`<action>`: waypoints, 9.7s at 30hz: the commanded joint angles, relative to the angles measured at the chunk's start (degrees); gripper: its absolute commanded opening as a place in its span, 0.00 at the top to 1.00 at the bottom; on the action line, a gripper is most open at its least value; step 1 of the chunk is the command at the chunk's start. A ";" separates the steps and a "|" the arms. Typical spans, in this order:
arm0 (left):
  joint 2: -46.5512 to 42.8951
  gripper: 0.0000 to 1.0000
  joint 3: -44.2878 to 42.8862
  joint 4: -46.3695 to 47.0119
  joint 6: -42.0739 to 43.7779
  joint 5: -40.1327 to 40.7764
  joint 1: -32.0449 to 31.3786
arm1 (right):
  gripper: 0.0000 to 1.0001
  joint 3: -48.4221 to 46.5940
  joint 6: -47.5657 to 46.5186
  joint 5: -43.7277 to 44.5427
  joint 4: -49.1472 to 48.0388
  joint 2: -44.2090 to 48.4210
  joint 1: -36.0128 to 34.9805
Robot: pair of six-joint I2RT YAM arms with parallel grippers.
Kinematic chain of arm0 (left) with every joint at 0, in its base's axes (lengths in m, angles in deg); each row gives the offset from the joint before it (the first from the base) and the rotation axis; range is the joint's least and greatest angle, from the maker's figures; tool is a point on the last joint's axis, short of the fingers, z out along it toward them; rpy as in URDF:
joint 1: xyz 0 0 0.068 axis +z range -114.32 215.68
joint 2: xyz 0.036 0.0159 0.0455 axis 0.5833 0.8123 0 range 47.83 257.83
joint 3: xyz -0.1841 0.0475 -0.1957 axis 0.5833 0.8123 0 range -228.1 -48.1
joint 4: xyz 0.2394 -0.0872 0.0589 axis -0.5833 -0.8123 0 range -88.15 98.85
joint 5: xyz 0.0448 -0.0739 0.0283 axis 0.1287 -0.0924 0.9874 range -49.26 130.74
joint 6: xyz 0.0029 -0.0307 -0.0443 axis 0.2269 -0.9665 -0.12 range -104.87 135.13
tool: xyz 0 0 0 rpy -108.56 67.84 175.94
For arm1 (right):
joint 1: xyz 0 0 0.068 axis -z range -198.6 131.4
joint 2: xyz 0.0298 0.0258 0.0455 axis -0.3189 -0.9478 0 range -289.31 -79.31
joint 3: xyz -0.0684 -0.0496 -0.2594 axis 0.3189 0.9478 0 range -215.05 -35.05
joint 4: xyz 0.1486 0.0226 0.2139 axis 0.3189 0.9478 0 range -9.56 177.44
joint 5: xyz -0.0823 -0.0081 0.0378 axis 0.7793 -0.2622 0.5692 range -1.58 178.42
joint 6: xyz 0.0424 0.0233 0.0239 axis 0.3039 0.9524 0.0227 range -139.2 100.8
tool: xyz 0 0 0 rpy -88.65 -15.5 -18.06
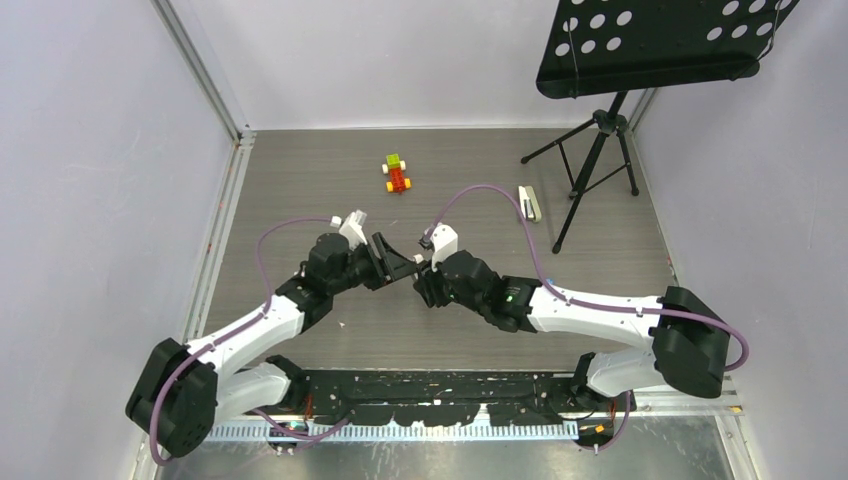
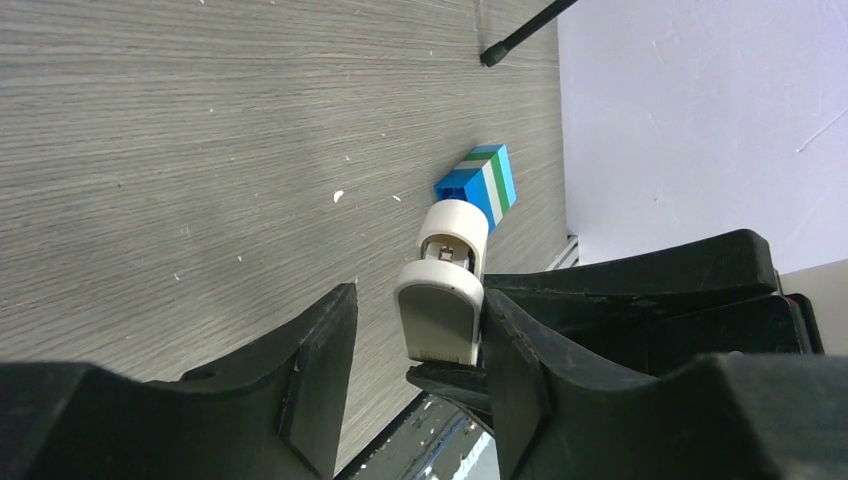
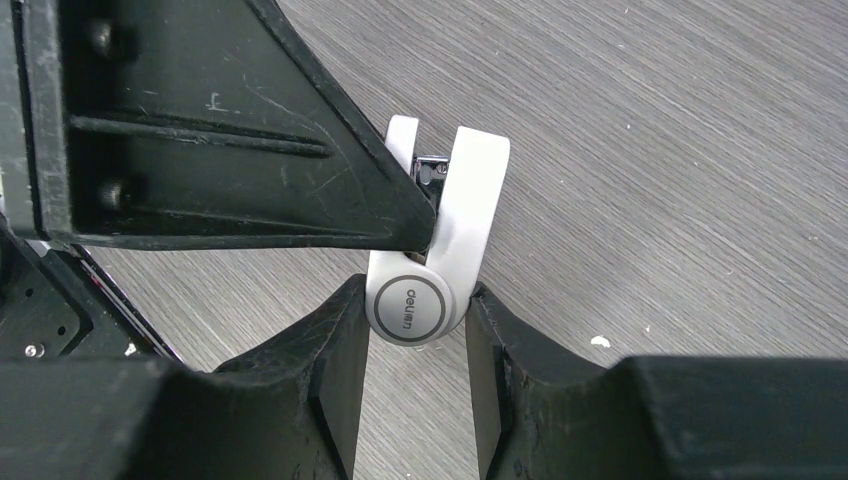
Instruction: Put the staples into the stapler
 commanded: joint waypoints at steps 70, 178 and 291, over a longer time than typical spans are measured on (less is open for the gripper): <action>-6.52 1.00 -0.89 17.67 52.54 -31.07 -9.34 | 0.36 -6.41 -18.41 -44.94 19.44 20.74 15.07; -5.38 0.00 -28.76 -39.28 91.69 -32.75 -3.98 | 1.00 4.44 -21.96 -49.41 -1.38 26.40 18.95; 47.41 0.50 -44.38 -38.72 -1.05 64.20 -6.49 | 0.11 12.82 0.19 8.47 8.25 28.74 19.04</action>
